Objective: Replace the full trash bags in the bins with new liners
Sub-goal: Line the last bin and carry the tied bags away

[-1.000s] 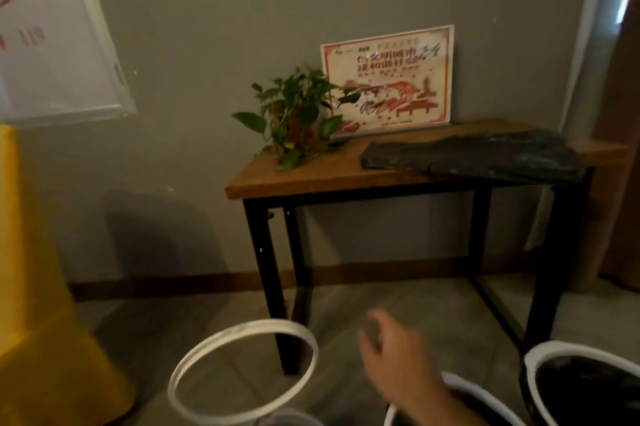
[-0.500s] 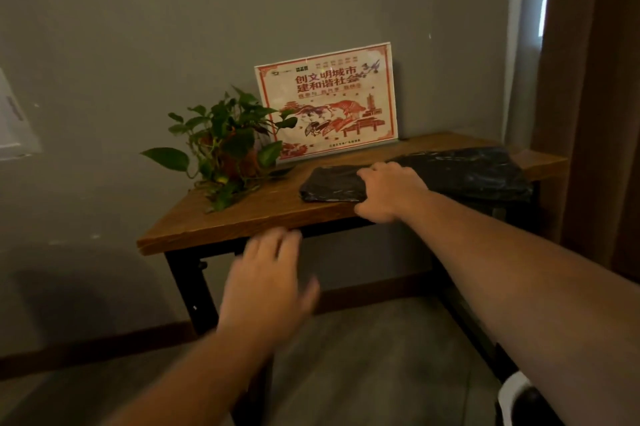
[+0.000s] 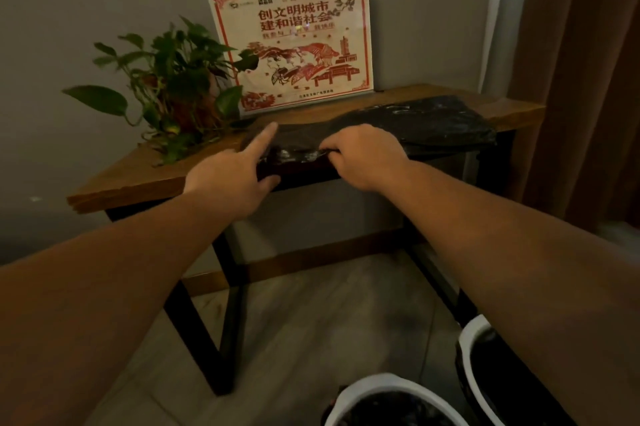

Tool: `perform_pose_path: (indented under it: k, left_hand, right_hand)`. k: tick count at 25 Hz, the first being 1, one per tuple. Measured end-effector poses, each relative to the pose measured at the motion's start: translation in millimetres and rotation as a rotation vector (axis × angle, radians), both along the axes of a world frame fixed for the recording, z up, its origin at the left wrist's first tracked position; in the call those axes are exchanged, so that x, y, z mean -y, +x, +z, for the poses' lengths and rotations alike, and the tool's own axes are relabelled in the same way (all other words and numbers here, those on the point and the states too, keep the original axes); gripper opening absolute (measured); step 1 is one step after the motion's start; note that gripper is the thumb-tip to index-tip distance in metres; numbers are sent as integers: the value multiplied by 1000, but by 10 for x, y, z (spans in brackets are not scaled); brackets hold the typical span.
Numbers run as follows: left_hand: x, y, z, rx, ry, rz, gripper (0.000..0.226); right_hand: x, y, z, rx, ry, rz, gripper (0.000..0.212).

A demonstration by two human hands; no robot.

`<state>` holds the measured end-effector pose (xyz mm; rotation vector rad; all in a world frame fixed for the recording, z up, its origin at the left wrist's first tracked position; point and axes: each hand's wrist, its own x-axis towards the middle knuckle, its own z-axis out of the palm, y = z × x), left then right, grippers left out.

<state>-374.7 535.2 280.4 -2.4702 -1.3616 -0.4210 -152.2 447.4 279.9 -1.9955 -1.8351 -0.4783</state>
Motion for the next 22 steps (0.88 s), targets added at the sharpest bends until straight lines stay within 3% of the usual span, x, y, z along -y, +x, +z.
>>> perform_pose_path:
  k: [4,7,10,12,15,18,19,22]
  left_hand:
    - [304,-214,-101,157,39,-49,26]
    - [718,-651,-356,293,0,-92,27]
    - [1195,-1248,-595,433,-71,-106,23]
    - [1524,-1636,-701,452,-45,-131,24]
    - [2006,-2153,-799,508,-85,-133,22]
    - [2476,-2611,-962,786,-330,-50,11]
    - [2609,-2777,-1031,910,-412,26,18]
    - [2900,-3139,-1185,1354,-673,209,22]
  right_hand:
    - [240,-547,-83,117,94,158,34]
    - [598,-861,-218,89,101,182,42]
    - [997,-1107,-387,118,-30,111,51]
    - [1240,-1258,-459,91,-27,70,41]
    - [1548,-1523,-563,-36,141,61,25]
    - [1691,-1860,-647,-288,282,77,18]
    - [1677,-2005,-688,-358,325,85,19]
    - [1655,-2404,-931,-445,588,6,39]
